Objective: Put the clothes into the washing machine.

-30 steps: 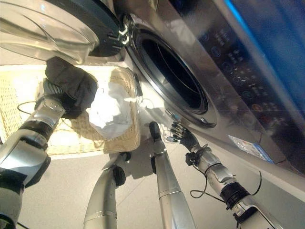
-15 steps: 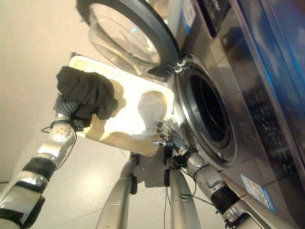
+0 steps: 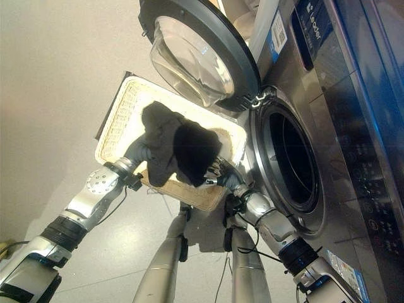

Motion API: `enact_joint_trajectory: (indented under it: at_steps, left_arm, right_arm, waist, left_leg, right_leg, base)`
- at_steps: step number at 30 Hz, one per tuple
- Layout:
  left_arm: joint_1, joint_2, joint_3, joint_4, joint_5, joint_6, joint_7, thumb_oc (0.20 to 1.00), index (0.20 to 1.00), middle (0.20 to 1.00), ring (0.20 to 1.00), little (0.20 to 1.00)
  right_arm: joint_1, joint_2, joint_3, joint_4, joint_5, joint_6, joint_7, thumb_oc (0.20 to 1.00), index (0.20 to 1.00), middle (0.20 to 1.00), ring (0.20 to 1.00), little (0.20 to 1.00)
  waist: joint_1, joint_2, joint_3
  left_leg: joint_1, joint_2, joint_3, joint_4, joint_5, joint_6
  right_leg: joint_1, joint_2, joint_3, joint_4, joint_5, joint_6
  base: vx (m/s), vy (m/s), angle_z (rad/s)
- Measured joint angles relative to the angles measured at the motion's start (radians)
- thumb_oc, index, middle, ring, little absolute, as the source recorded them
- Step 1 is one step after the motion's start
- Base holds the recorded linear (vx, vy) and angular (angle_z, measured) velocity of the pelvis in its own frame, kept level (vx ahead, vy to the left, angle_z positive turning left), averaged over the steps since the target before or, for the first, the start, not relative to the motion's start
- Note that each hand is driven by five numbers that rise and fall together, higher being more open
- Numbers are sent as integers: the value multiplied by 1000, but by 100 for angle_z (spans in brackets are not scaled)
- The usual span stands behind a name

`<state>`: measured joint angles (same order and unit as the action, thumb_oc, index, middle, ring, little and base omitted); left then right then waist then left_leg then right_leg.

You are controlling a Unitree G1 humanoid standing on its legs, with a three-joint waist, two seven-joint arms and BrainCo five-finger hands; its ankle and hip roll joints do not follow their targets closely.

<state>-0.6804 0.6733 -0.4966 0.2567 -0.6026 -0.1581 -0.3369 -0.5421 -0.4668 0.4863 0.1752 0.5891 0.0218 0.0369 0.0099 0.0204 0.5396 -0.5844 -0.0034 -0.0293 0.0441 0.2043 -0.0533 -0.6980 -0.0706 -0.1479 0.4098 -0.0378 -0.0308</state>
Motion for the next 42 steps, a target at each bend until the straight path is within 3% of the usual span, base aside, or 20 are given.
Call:
enact_joint_trajectory:
  at_steps: [6, 15, 23, 29, 34, 42]
  left_arm:
    - [-26, 12, -46, -4, -88, 79, -120, 200, 200, 200, 200, 200]
    - [-52, 42, -111, -4, -86, 136, -119, 200, 200, 200, 200, 200]
    - [1, 40, -108, -2, -79, 108, 76, 200, 200, 200, 200, 200]
    - [67, -7, -30, 2, -78, -7, 300, 200, 200, 200, 200, 200]
    - [78, -28, 27, 4, -37, -61, 441, 200, 200, 200, 200, 200]
    - [73, -38, 42, 13, 3, -65, 473, 200, 200, 200, 200, 200]
  right_arm:
    - [-55, -44, 64, -3, 4, 21, 1, 1000, 1000, 1000, 1000, 1000]
    - [-72, -79, 154, -10, 119, 85, 63, 1000, 1000, 1000, 1000, 1000]
    - [-63, -114, 195, -66, 167, 139, 141, 1000, 1000, 1000, 1000, 1000]
    - [-63, -133, 167, -46, 165, 136, 138, 1000, 1000, 1000, 1000, 1000]
    - [-56, -136, 144, -44, 165, 131, 139, 1000, 1000, 1000, 1000, 1000]
    - [-55, -129, 144, -42, 167, 124, 151, 1000, 1000, 1000, 1000, 1000]
  waist:
    - [-12, 3, 1]
    - [-16, 4, 2]
    - [-9, 11, 2]
    - [7, 11, 2]
    - [7, 12, 2]
    - [8, 12, 2]
  left_leg:
    - [0, 0, 1, -3, 3, -2]
    - [-1, 3, 3, -19, 7, 2]
    - [3, 10, 34, -34, 8, 4]
    - [13, 16, 46, -36, 8, 3]
    - [14, 17, 48, -35, 8, 4]
    - [14, 16, 47, -36, 8, 4]
  right_leg:
    - [0, 0, -1, -3, 0, -5]
    - [0, 5, -1, -27, 1, -3]
    - [0, 16, 22, -68, 23, 2]
    - [2, 23, 26, -67, 22, 4]
    - [3, 24, 27, -67, 22, 4]
    - [3, 23, 26, -67, 24, 0]
  base:
    - [0, 0, 0]
    - [-1, -1, -1]
    - [-2, 16, -12]
    - [-1, -6, -4]
    - [0, 0, 0]
    - [0, 0, 0]
